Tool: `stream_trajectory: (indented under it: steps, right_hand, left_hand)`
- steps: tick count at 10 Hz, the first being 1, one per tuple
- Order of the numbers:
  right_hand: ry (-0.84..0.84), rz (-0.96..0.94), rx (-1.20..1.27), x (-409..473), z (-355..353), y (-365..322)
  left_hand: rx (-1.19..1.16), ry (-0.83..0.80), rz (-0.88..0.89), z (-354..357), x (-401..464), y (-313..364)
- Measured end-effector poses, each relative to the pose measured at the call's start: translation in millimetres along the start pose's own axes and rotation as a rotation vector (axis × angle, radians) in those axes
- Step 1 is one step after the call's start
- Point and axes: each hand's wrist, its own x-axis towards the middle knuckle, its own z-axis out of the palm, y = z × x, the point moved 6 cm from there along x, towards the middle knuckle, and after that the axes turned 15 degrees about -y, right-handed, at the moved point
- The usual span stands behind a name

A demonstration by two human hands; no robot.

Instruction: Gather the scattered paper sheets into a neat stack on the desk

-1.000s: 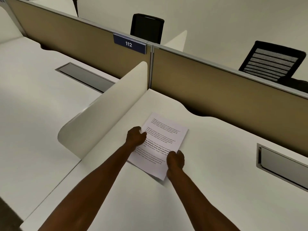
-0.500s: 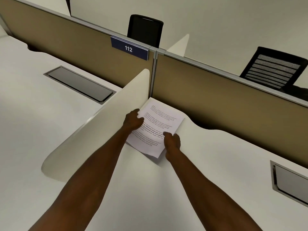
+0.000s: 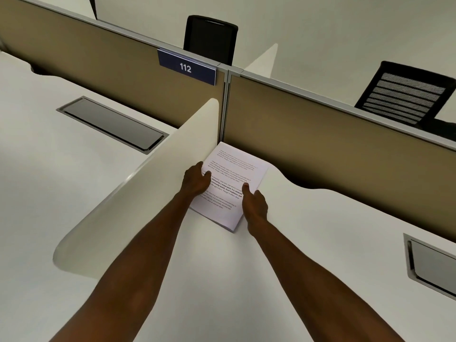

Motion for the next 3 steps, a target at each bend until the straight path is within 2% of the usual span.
stream_trajectory:
  steps: [2, 3]
  right_hand:
    - [-0.084, -0.064, -0.007, -8.6, -3.4, 2.3]
    - [-0.057, -0.082, 0.004, -16.4, -13.5, 0.3]
  left_hand:
    - [-0.008, -0.008, -0.001, -1.0, -1.7, 2.5]
    - [-0.007, 0.014, 0.011, 1.0, -3.1, 4.4]
